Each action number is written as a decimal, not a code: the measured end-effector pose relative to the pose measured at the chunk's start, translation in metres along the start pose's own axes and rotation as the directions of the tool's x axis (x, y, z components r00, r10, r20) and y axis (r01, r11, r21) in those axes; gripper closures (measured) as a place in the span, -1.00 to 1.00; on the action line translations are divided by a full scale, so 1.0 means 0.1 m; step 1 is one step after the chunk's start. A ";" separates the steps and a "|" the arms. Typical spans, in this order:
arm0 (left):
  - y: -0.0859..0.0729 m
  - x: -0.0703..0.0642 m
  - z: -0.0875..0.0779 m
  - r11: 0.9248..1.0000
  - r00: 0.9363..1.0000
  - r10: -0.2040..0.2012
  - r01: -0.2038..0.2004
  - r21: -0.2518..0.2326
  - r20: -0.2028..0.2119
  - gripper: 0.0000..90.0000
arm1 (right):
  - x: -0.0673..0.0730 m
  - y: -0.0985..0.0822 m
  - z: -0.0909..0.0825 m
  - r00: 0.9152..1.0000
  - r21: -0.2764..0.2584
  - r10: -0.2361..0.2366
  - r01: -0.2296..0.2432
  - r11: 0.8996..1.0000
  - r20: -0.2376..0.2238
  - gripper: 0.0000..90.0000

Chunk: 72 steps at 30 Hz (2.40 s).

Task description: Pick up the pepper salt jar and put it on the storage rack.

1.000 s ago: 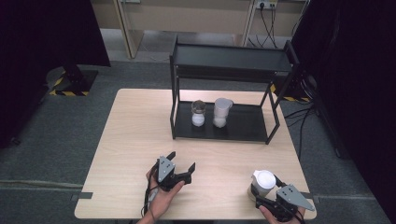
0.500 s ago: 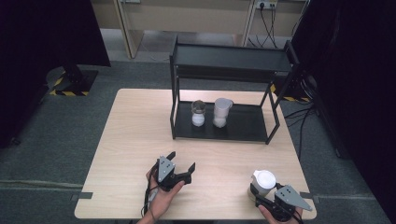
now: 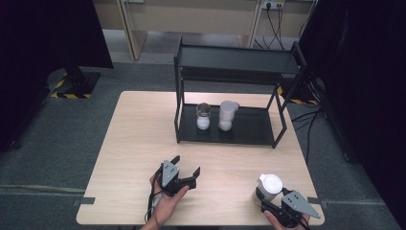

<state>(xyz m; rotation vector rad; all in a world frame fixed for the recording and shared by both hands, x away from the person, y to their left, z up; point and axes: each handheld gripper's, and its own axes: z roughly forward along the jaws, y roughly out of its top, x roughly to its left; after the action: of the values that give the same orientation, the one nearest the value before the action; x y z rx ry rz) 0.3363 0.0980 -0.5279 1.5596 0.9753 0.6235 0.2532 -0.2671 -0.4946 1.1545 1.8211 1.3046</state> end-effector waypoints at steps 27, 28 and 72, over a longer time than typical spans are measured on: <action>0.00 0.00 0.00 1.000 1.000 -0.003 0.003 0.001 -0.001 -0.80 | -0.19 0.64 0.16 0.993 -0.153 0.004 0.013 0.988 0.114 -0.31; 0.00 0.00 0.00 1.000 1.000 -0.004 0.004 0.001 -0.001 -0.80 | -0.20 0.66 0.18 0.993 -0.155 0.004 0.015 0.988 0.118 -0.31; 0.00 0.00 0.00 1.000 1.000 -0.002 0.002 0.002 0.000 -0.80 | -0.44 1.03 0.86 0.981 -0.173 0.060 -0.028 0.985 0.184 -0.31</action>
<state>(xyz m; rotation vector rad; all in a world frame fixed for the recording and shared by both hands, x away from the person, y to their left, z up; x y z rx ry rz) 0.3366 0.0980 -0.5279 1.5599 0.9774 0.6207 0.3766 -0.2578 -0.4256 1.1886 1.5259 1.3001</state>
